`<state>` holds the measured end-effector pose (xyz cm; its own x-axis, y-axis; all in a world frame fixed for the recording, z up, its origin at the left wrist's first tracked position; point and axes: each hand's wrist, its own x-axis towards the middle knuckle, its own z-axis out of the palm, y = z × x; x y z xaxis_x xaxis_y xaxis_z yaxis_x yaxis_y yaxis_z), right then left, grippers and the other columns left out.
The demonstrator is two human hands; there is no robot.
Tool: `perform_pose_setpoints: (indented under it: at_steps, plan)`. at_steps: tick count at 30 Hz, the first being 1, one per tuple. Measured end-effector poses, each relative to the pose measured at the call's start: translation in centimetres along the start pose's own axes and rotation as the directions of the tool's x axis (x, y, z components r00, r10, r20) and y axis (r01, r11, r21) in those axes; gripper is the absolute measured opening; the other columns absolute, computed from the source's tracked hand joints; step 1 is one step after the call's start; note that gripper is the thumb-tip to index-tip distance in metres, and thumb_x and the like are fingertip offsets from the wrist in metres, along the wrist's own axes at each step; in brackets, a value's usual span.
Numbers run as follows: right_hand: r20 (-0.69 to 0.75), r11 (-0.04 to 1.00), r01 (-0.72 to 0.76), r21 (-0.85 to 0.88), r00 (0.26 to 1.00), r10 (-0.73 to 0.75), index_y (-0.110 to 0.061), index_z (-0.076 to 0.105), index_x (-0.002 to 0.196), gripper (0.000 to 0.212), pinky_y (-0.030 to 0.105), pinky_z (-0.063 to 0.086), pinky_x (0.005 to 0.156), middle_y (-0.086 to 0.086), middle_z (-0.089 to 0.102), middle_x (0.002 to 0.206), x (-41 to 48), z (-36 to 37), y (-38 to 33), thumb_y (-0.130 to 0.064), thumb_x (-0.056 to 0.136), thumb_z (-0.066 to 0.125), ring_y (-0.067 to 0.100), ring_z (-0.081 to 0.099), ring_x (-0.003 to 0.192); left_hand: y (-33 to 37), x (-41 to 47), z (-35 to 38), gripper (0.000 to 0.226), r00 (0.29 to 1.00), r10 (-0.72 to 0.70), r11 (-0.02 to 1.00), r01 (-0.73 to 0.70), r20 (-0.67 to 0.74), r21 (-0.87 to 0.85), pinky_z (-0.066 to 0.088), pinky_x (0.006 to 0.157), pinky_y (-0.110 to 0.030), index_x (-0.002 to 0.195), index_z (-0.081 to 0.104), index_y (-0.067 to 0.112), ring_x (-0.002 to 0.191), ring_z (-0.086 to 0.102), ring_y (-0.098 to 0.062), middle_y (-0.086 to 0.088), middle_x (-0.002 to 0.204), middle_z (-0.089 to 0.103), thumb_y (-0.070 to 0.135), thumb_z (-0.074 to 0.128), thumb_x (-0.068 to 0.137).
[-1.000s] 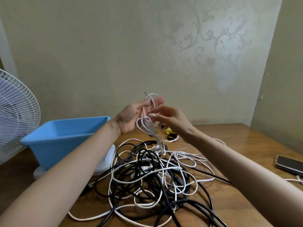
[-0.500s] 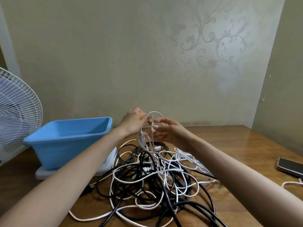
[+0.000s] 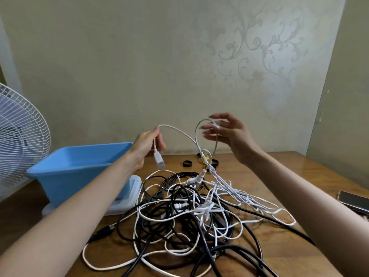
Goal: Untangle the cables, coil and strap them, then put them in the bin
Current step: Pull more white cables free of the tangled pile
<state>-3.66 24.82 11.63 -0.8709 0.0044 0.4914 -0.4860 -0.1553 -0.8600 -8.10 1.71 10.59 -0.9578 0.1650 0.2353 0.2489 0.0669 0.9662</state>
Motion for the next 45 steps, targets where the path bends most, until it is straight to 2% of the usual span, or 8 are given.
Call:
perform_pose_setpoints:
  at_steps: [5,12,15,18,24,30,39,45]
  plan:
    - [0.112,0.993,-0.043,0.106,0.993,0.032,-0.005,0.057,0.106,0.020,0.038,0.056,0.087,0.013,0.074,0.092,0.4,0.6,-1.5,0.005,0.090,0.050,0.025,0.071,0.089,2.4,-0.6,1.7,0.034,0.982,0.176,0.984,-0.173,0.068,-0.043,0.038,0.044,-0.016,0.086,0.056,0.013,0.046,0.050,-0.008,-0.007,0.086,0.070,0.034,0.034,0.102]
    - [-0.007,0.651,0.220,-0.727,0.945,-0.327,-0.020,0.056,0.106,0.032,0.033,0.053,0.064,-0.002,0.064,0.089,0.1,1.9,-0.8,-0.032,0.081,0.074,0.013,0.060,0.070,5.9,-1.7,4.1,0.033,0.880,0.470,0.882,-0.470,0.073,-0.005,0.028,0.042,-0.013,0.098,0.064,0.005,0.044,0.035,-0.007,-0.002,0.068,0.060,0.025,0.039,0.102]
    - [0.103,0.724,0.099,-0.683,0.994,-0.039,-0.016,0.055,0.117,0.039,0.020,0.042,0.060,0.001,0.064,0.095,0.5,0.8,-1.4,-0.022,0.083,0.072,-0.001,0.054,0.066,6.1,-1.9,4.0,0.032,0.843,0.533,0.846,-0.528,0.069,-0.075,0.026,0.042,-0.014,0.100,0.063,0.004,0.044,0.034,-0.006,0.000,0.066,0.060,0.023,0.037,0.103]
    - [0.172,0.678,-0.009,-0.735,0.965,0.199,-0.006,0.070,0.100,0.013,0.012,0.035,0.045,0.003,0.065,0.070,0.1,-0.8,-0.1,-0.011,0.091,0.062,-0.002,0.046,0.044,6.4,-0.9,2.9,0.031,0.830,0.525,0.794,-0.558,-0.189,-0.241,0.019,0.037,-0.015,0.087,0.059,0.011,0.039,0.029,-0.003,0.006,0.054,0.058,0.020,0.035,0.103]
    - [-0.055,0.471,-0.150,-0.869,0.976,0.211,0.002,0.072,0.087,0.042,0.014,0.034,0.039,0.012,0.069,0.067,-0.1,-4.8,1.8,-0.030,0.100,0.048,0.008,0.047,0.039,5.7,1.2,-1.1,0.033,0.693,0.268,0.769,-0.573,-0.670,-0.285,0.021,0.039,-0.016,0.076,0.046,0.014,0.034,0.041,-0.001,-0.005,0.059,0.055,0.024,0.033,0.104]
    - [0.023,0.871,-0.266,-0.413,0.953,0.302,-0.011,0.051,0.076,0.044,0.020,0.039,0.041,0.005,0.059,0.055,0.1,-4.3,0.0,-0.040,0.104,0.032,0.015,0.049,0.044,1.9,0.0,1.4,0.025,0.985,0.157,0.983,-0.149,-0.068,0.110,0.029,0.042,-0.019,0.081,0.061,0.013,0.043,0.035,-0.006,0.004,0.056,0.064,0.023,0.046,0.099]
    - [0.421,0.939,-0.142,0.314,0.907,-0.004,-0.001,0.061,0.109,0.049,0.027,0.046,0.065,0.008,0.052,0.073,1.6,0.0,-6.0,-0.039,0.092,0.037,0.015,0.046,0.063,1.8,-2.0,8.6,0.030,0.891,0.203,0.890,-0.341,0.407,0.301,0.044,0.075,-0.017,0.109,0.067,0.014,0.083,0.061,-0.001,0.003,0.096,0.066,0.036,0.058,0.090]
    - [0.320,0.910,0.063,-0.409,0.944,0.078,-0.017,0.054,0.130,0.049,0.031,0.048,0.079,0.003,0.067,0.118,1.8,-2.3,-3.0,-0.033,0.088,0.035,0.017,0.063,0.091,2.5,-1.0,7.8,0.037,0.931,0.296,0.951,-0.308,0.213,0.027,0.025,0.043,-0.014,0.086,0.070,0.013,0.045,0.035,-0.006,-0.011,0.070,0.049,0.030,0.041,0.100]
